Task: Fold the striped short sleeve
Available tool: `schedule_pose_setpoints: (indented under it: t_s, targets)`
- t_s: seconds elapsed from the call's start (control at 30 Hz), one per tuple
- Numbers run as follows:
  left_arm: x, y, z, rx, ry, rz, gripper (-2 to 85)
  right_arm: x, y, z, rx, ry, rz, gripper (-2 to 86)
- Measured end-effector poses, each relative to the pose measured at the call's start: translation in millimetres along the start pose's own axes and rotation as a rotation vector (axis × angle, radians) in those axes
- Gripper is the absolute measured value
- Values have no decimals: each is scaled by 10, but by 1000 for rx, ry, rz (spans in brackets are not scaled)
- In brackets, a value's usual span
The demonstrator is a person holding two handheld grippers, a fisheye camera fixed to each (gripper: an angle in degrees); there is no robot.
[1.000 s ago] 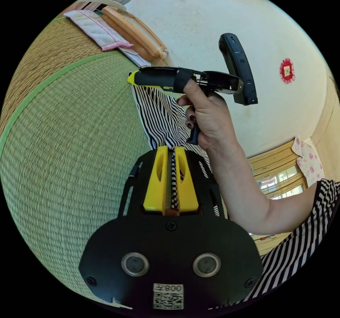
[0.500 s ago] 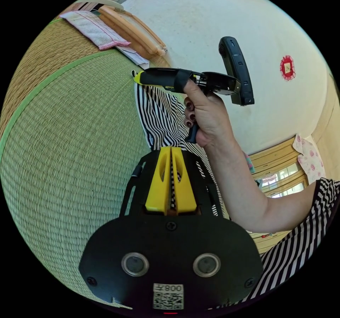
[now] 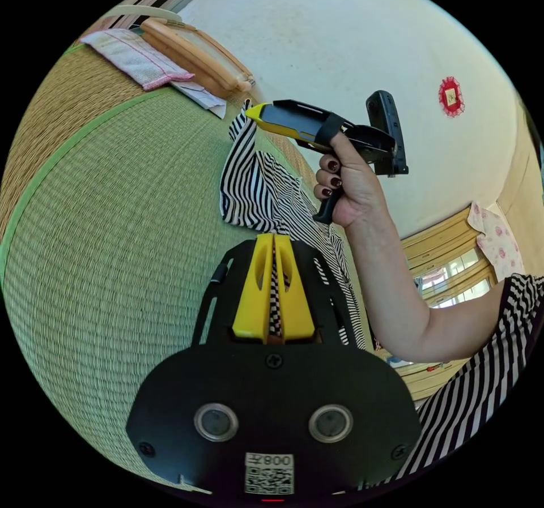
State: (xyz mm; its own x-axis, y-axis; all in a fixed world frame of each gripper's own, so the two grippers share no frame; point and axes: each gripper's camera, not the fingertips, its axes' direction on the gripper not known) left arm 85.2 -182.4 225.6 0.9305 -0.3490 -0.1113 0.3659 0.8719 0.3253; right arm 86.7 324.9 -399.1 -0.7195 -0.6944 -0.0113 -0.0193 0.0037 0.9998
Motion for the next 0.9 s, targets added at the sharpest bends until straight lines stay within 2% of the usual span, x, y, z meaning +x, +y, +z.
schedule_pose_setpoints:
  t_s: [0.37, 0.57, 0.77, 0.9]
  targets:
    - [460, 63, -15, 1, -82, 122, 10, 815, 455, -663, 105, -144, 110, 9]
    - [638, 40, -119, 68, -182, 133, 57, 1072, 603, -789, 110, -185, 124, 10]
    - [885, -234, 17, -8, -336, 151, 74, 1260, 670, -846, 92, -219, 130, 9]
    - [1081, -413, 292, -152, -537, 209, 69, 1348, 699, -895, 99, -239, 135, 9]
